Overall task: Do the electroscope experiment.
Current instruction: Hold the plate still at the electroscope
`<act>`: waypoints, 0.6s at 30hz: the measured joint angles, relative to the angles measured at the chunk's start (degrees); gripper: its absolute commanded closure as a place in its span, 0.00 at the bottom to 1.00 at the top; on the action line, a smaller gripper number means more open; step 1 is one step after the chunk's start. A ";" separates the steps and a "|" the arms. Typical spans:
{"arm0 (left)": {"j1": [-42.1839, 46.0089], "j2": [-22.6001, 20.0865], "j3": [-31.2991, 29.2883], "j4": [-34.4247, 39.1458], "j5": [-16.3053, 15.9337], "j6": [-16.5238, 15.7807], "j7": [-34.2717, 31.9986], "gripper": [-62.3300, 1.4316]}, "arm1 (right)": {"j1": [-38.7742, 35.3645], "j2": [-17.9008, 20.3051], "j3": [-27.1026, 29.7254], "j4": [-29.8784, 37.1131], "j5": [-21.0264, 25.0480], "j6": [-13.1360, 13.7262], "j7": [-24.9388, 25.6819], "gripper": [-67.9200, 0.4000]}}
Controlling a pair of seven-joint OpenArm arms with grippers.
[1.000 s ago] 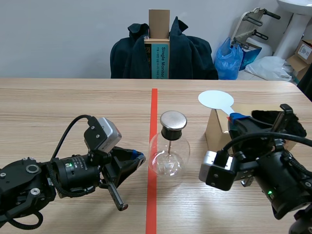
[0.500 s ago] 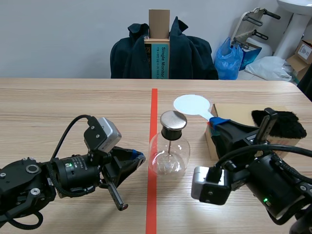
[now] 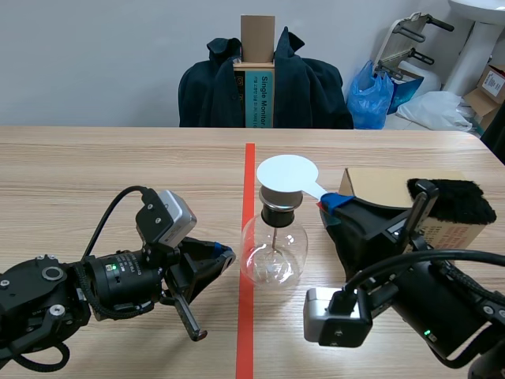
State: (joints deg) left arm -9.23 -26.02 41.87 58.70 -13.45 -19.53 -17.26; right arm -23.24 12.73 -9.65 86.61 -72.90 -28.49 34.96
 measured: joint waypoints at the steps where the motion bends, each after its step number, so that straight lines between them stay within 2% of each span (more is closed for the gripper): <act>1: 0.00 0.00 0.00 0.00 0.00 0.00 0.00 0.95 | 0.00 0.00 0.00 0.00 0.00 -0.02 0.20 0.98; 18: 0.00 0.00 0.00 0.00 0.00 0.00 0.00 0.95 | 0.00 0.00 0.00 0.00 0.00 0.00 0.61 0.98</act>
State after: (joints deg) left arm -9.23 -26.02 41.87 58.70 -13.45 -19.53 -17.26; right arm -23.24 12.73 -9.65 86.61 -72.90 -28.49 35.57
